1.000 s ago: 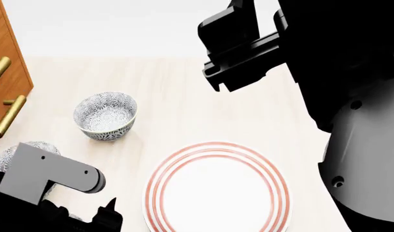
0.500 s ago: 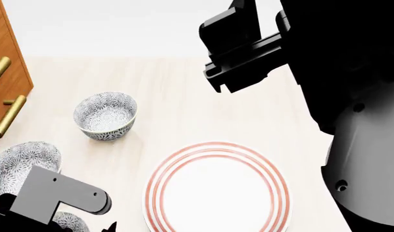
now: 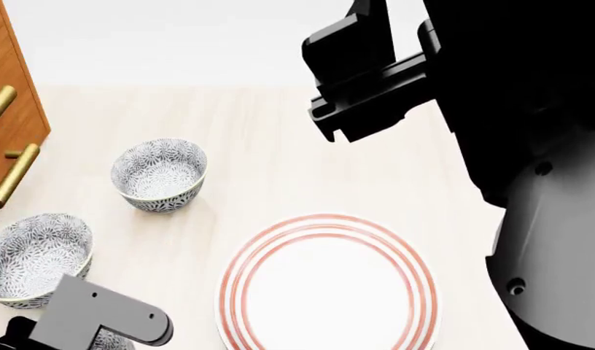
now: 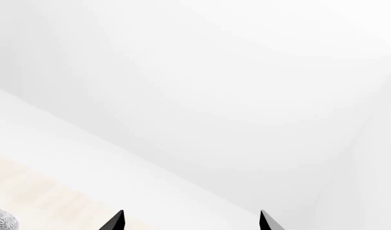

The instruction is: Put the bowl at the front on the plate.

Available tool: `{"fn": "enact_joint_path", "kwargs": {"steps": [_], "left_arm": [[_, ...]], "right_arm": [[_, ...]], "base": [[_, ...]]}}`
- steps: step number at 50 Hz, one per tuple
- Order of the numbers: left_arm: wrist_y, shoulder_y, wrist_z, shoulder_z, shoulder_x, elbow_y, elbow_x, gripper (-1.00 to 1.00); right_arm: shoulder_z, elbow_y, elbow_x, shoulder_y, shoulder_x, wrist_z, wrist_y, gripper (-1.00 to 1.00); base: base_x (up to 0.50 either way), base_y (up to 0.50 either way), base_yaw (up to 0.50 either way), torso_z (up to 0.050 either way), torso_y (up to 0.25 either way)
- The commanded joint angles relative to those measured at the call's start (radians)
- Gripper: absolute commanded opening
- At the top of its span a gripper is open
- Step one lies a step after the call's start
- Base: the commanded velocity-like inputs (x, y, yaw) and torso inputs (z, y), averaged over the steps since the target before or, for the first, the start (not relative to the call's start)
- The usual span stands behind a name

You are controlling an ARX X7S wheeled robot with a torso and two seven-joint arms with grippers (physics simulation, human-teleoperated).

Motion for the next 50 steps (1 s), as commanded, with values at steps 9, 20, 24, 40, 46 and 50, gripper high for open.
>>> {"fn": "enact_joint_path", "kwargs": {"steps": [9, 20, 24, 40, 46, 50], "left_arm": [[0.023, 0.025, 0.032, 0.023, -0.005, -0.028, 0.043, 1.0], [0.034, 0.04, 0.054, 0.045, -0.008, -0.048, 0.077, 1.0], [0.041, 0.049, 0.065, 0.053, -0.011, -0.054, 0.092, 1.0], [0.055, 0.066, 0.094, 0.083, -0.011, -0.077, 0.128, 1.0], [0.061, 0.077, 0.102, 0.097, -0.012, -0.079, 0.147, 1.0], [0.062, 0.079, 0.103, 0.101, -0.012, -0.083, 0.149, 1.0]], "right_arm": [[-0.004, -0.008, -0.007, -0.008, 0.009, -0.006, -0.014, 1.0], [-0.007, -0.011, -0.011, -0.014, 0.014, -0.009, -0.022, 1.0], [-0.009, -0.012, -0.016, -0.015, 0.014, -0.012, -0.025, 1.0], [-0.015, -0.014, -0.049, -0.017, 0.012, -0.04, -0.035, 1.0], [-0.016, -0.018, -0.046, -0.025, 0.018, -0.037, -0.04, 1.0], [-0.018, -0.017, -0.042, -0.02, 0.018, -0.035, -0.039, 1.0]], "base": [[0.0, 0.0, 0.0, 0.0, 0.0], [0.0, 0.0, 0.0, 0.0, 0.0], [0.0, 0.0, 0.0, 0.0, 0.0], [0.0, 0.0, 0.0, 0.0, 0.0], [0.0, 0.0, 0.0, 0.0, 0.0], [0.0, 0.0, 0.0, 0.0, 0.0]]}}
